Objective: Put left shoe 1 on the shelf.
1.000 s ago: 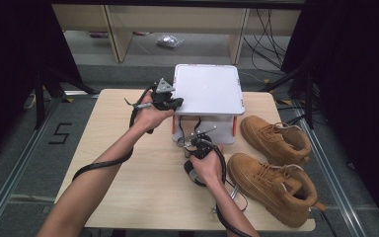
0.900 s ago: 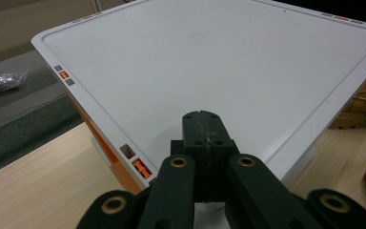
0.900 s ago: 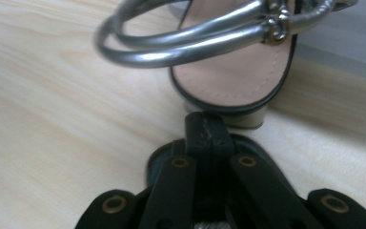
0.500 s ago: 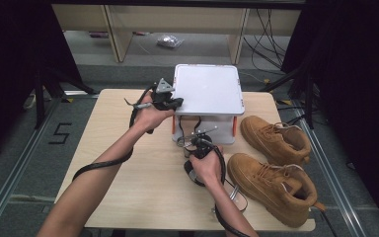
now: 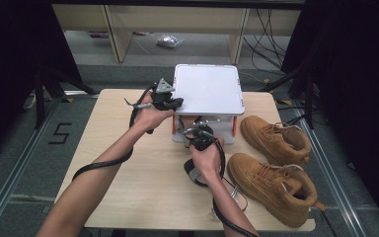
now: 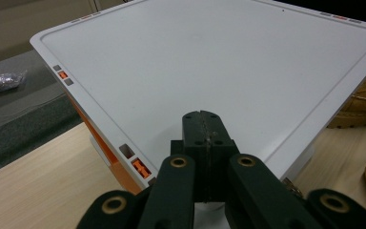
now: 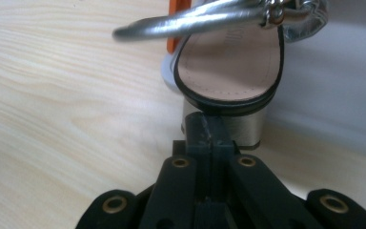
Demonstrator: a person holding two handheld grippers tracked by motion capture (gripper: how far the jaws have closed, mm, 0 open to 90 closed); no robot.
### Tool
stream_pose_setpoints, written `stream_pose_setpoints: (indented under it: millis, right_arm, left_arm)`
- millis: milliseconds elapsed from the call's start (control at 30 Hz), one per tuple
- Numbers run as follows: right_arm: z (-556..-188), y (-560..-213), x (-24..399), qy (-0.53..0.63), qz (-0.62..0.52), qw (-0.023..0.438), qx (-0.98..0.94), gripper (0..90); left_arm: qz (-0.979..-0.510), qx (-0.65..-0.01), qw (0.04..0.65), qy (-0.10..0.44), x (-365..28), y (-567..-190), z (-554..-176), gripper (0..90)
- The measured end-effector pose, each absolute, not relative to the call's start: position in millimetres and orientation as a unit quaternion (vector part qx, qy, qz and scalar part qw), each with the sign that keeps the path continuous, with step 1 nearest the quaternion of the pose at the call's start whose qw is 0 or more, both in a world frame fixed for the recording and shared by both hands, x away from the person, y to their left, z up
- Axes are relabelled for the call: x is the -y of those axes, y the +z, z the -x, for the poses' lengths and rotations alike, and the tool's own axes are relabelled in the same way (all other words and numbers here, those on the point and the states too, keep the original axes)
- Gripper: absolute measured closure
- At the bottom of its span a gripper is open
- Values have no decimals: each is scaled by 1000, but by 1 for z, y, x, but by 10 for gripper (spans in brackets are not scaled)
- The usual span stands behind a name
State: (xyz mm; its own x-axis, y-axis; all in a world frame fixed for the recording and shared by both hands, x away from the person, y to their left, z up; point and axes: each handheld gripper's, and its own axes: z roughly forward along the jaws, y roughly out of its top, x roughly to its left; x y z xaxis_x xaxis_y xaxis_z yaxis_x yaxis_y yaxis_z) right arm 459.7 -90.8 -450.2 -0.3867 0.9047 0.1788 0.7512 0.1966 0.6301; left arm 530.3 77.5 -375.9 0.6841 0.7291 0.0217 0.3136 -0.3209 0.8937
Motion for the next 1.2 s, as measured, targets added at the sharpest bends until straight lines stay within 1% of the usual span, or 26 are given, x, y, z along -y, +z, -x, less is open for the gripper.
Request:
stream_pose_setpoints:
  millis: [167, 333, 633, 933, 1200]
  right_arm:
    - [-469, -453, 80, 324, -541, 127, -766, 900]
    - [-477, -457, 71, 322, -530, 147, -771, 900]
    - [-486, -466, 62, 318, -514, 171, -778, 900]
    - [-491, -469, 58, 313, -507, 175, -784, 900]
    - [-496, -473, 57, 306, -494, 189, -792, 900]
  left_arm:
    - [-784, -334, 475, 217, -78, -375, -530, 900]
    - [-783, -334, 479, 216, -78, -376, -530, 900]
    - [-784, -334, 477, 215, -78, -376, -530, 900]
    - [-785, -333, 476, 216, -78, -376, -530, 900]
    - [-785, -333, 476, 216, -78, -376, -530, 900]
